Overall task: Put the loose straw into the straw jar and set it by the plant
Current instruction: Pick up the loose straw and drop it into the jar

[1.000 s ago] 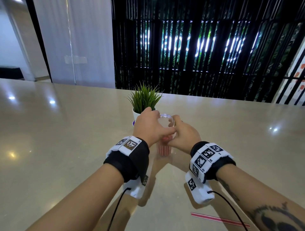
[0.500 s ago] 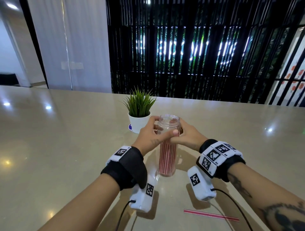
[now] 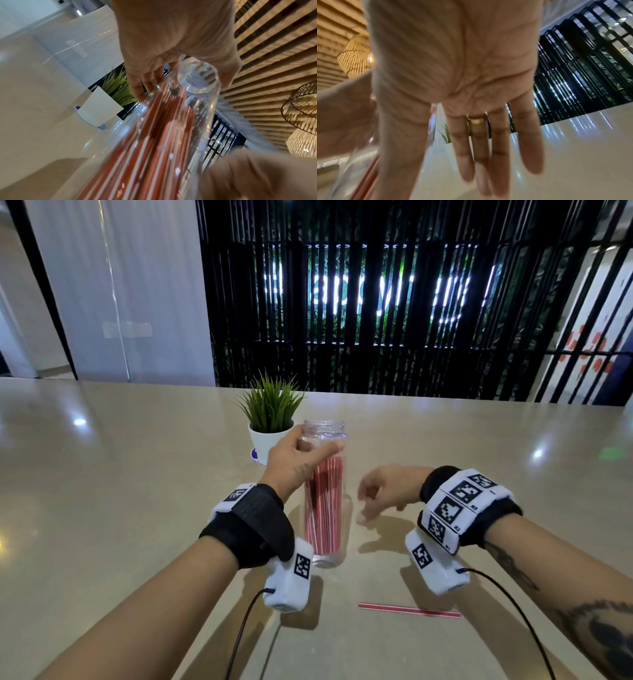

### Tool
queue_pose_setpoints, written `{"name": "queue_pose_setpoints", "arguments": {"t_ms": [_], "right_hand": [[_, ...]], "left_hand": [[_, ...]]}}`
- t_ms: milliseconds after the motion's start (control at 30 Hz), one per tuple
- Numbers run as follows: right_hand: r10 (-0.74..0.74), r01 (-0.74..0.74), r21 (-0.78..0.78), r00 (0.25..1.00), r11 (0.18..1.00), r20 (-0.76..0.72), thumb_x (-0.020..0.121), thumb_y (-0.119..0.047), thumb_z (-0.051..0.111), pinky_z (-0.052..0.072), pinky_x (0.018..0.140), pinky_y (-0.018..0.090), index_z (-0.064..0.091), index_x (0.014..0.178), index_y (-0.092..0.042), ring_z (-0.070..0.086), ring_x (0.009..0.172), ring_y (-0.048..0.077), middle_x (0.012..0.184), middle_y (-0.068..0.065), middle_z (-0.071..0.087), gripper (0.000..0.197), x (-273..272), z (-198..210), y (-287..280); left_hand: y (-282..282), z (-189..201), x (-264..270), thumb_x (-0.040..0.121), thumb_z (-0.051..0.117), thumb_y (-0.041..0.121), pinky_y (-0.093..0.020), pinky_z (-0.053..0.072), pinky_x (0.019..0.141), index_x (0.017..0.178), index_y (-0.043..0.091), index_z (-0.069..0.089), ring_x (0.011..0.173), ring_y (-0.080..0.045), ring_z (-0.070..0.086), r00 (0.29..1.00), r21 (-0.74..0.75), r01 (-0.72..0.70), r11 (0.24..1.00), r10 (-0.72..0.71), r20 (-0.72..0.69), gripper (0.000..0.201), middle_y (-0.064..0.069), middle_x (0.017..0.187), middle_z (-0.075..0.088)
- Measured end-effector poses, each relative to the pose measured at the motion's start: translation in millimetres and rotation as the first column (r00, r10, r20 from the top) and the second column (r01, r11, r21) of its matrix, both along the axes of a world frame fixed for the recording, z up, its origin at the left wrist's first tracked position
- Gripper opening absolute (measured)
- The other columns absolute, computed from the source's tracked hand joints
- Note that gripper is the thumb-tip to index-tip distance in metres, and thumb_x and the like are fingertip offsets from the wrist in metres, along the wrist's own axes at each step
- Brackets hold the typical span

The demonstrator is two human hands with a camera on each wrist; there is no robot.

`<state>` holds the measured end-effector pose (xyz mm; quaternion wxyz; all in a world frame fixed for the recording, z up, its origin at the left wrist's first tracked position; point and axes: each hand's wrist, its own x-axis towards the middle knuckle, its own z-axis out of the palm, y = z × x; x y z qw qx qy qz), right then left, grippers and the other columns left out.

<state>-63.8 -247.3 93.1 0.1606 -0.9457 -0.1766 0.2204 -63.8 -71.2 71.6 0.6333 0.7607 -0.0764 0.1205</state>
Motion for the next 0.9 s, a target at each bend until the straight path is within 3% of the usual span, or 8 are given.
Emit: {"name": "queue_pose_setpoints", "arguments": {"t_ms": [100,233,333,400,500,600,767,900], "right_hand": [[0.043,-0.071,-0.180,0.987,0.981,-0.153,0.076,-0.022,0.071,0.039,0.055,0.017,0.065,0.089,-0.014,0.050,0.065,0.009,0.077,0.000,0.058,0.017,-12,-16,-3],[0.088,-0.176,-0.371,0.966,0.912,-0.243,0.073,-0.026,0.074,0.040,0.059,0.021,0.065,0.087,-0.007,0.053,0.080,0.017,0.083,0.002,0.060,0.025,-24,-41,7],[0.110,-0.252,-0.457,0.943,0.853,-0.314,0.076,-0.027,0.071,0.036,0.058,0.022,0.054,0.070,-0.009,0.046,0.072,0.017,0.065,0.001,0.048,0.025,-33,-54,18],[0.163,-0.281,-0.549,0.953,0.788,-0.254,0.078,-0.027,0.070,0.035,0.056,0.021,0.043,0.062,-0.012,0.050,0.076,0.018,0.066,0.001,0.047,0.035,-39,-57,25],[0.243,-0.293,-0.598,0.956,0.746,-0.165,0.077,-0.028,0.071,0.043,0.061,0.026,0.052,0.070,-0.007,0.054,0.083,0.021,0.079,0.006,0.056,0.029,-45,-63,28],[0.250,-0.267,-0.535,0.962,0.802,-0.105,0.074,-0.023,0.074,0.049,0.075,0.033,0.064,0.096,-0.001,0.057,0.080,0.022,0.085,0.008,0.060,0.032,-47,-67,23],[0.258,-0.271,-0.446,0.962,0.853,-0.091,0.073,-0.014,0.074,0.050,0.078,0.034,0.067,0.099,0.002,0.057,0.078,0.022,0.081,0.008,0.060,0.032,-50,-70,21],[0.232,-0.255,-0.376,0.967,0.891,-0.105,0.074,-0.011,0.071,0.048,0.071,0.030,0.066,0.096,0.004,0.055,0.079,0.022,0.063,0.004,0.053,0.028,-51,-70,17]], "left_hand": [[-2,3,-5,0.070,0.072,0.043,-0.027,0.041,0.064,0.099,0.024,0.062,0.075,-0.018,0.052,1.000,0.008,-0.001,1.000,0.001,-0.006,0.036,-0.001,0.080,0.052],[-10,2,-9,0.052,0.065,0.061,-0.036,0.043,0.070,0.101,0.022,0.062,0.082,-0.021,0.053,1.000,0.025,0.010,1.000,-0.009,-0.006,0.063,-0.007,0.087,0.051],[-14,1,-12,0.056,0.066,0.063,-0.045,0.051,0.077,0.099,0.025,0.064,0.082,-0.026,0.057,1.000,0.047,-0.004,0.999,0.005,-0.010,0.057,-0.005,0.085,0.054],[-14,-1,-13,0.068,0.069,0.053,-0.040,0.051,0.073,0.096,0.021,0.064,0.075,-0.022,0.054,1.000,0.076,-0.027,0.997,0.026,0.012,0.044,-0.002,0.079,0.053],[-14,-2,-16,0.074,0.069,0.046,-0.028,0.042,0.060,0.081,0.020,0.059,0.064,-0.015,0.046,0.997,0.125,-0.058,0.990,0.051,0.055,0.028,0.001,0.069,0.046],[-12,-3,-14,0.073,0.069,0.047,-0.028,0.043,0.060,0.093,0.013,0.064,0.063,-0.015,0.046,0.996,0.104,-0.071,0.992,0.065,0.063,0.040,0.002,0.067,0.046],[-11,-4,-15,0.077,0.068,0.039,-0.015,0.038,0.051,0.095,0.014,0.063,0.055,-0.005,0.045,0.994,0.100,-0.089,0.991,0.082,0.073,0.031,0.010,0.061,0.045],[-12,-3,-17,0.075,0.069,0.044,-0.027,0.045,0.059,0.099,0.016,0.064,0.064,-0.014,0.049,0.996,0.086,-0.074,0.994,0.069,0.057,0.038,0.005,0.066,0.048]]}}
